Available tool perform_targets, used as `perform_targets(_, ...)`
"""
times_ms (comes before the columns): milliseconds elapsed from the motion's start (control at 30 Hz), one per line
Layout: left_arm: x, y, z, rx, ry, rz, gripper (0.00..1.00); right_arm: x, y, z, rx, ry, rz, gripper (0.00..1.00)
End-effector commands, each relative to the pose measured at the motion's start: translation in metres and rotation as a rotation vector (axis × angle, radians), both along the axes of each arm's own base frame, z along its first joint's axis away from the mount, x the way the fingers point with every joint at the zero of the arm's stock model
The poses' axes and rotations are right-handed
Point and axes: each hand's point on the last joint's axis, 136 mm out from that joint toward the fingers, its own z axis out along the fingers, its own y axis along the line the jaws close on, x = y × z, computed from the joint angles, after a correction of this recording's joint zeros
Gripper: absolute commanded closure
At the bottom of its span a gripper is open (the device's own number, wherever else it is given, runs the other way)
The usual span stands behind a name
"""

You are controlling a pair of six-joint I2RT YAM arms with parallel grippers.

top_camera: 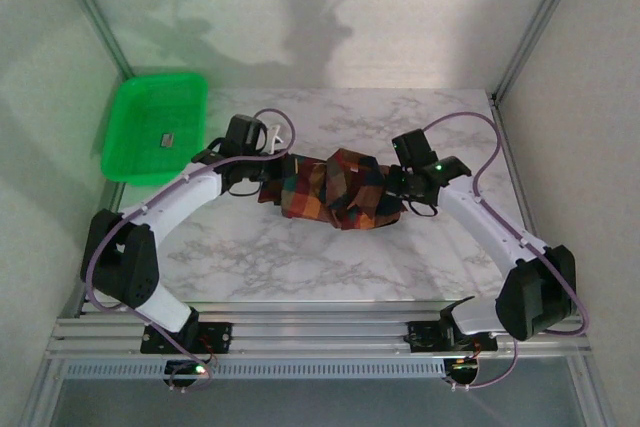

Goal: Fold and stack the long sleeve shirts

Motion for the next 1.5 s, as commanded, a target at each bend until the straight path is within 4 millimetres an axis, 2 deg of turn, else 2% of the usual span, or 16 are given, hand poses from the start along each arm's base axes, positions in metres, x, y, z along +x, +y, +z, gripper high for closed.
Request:
perform_targets(0,0.016,0.013,-0.014,0.019,-0.016,0.074,0.97,0.012,0.004,-0.002,0.003,-0.008,0.015,1.0)
perform_targets(233,0.032,0.029,-0.055,0.033,0.046,0.156,0.97,0.027,0.013,-0.016,0.004,0.025,0.024,1.0)
perform_targets(467,0.048,0.038,-0.077,0.078,0.047,0.206,0.96,0.05,0.022,-0.031,-0.018,0.053,0.041,1.0)
perform_targets(700,0.055,0.052,-0.098,0.133,0.052,0.254,0.96,0.068,0.018,-0.059,-0.048,0.081,0.014,1.0)
perform_targets(867,0.061,0.055,-0.117,0.158,0.074,0.275,0.95,0.079,0.007,-0.087,-0.064,0.122,-0.029,1.0)
perform_targets(1033,0.073,0.06,-0.126,0.184,0.07,0.311,0.94,0.091,0.0,-0.106,-0.09,0.147,-0.072,1.0)
perform_targets(1233,0.086,0.058,-0.122,0.189,0.052,0.308,0.93,0.101,-0.009,-0.104,-0.098,0.106,-0.105,1.0)
perform_targets(1267,0.088,0.058,-0.121,0.185,0.051,0.307,0.9,0.102,-0.011,-0.103,-0.097,0.104,-0.105,0.99)
perform_targets(1300,0.089,0.057,-0.118,0.172,0.048,0.301,0.86,0.103,-0.009,-0.101,-0.086,0.098,-0.098,0.93)
perform_targets(1400,0.09,0.056,-0.096,0.137,0.018,0.313,0.5,0.105,-0.01,-0.085,-0.071,0.072,-0.094,0.69)
perform_targets(1433,0.091,0.057,-0.085,0.129,0.001,0.33,0.41,0.105,-0.011,-0.076,-0.062,0.056,-0.1,0.63)
perform_targets(1467,0.091,0.059,-0.074,0.12,-0.013,0.342,0.35,0.104,-0.014,-0.068,-0.061,0.044,-0.109,0.59)
